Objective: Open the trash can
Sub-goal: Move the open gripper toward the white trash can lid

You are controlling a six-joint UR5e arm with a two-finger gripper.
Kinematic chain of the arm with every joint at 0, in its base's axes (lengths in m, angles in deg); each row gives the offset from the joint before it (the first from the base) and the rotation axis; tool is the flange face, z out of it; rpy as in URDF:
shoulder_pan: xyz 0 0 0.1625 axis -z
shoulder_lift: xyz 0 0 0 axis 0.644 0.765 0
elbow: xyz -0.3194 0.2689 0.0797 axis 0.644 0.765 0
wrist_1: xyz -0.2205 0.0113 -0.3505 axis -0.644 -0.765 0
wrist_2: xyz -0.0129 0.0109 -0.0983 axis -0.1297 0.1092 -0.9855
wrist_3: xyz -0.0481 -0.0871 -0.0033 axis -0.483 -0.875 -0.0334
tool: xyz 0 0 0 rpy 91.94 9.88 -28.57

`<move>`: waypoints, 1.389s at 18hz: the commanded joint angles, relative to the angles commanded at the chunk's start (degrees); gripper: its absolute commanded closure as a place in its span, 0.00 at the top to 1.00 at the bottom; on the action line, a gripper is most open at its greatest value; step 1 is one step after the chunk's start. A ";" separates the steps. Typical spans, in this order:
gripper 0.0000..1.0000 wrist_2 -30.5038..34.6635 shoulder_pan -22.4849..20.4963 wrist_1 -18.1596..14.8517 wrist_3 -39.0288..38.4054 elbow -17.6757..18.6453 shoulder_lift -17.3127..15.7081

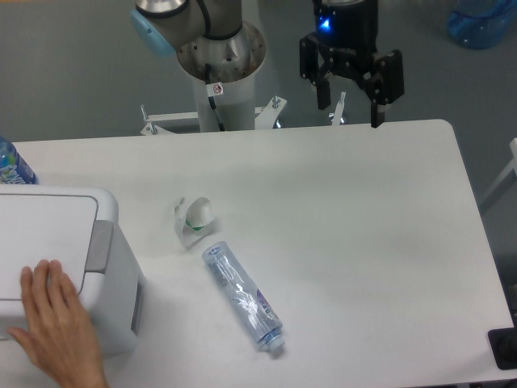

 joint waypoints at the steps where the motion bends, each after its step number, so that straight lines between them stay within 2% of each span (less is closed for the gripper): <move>1: 1.00 0.00 0.00 0.00 0.00 0.18 0.00; 7: 1.00 -0.18 0.61 0.61 -7.80 -0.79 0.52; 13: 1.00 -2.02 3.33 4.74 -21.07 -0.79 1.84; 15: 1.00 -2.90 5.09 7.89 -25.20 -0.79 2.72; 21: 1.00 -2.90 11.68 14.67 -39.44 -1.84 6.06; 25: 1.00 -2.99 14.58 14.85 -47.35 -2.11 6.59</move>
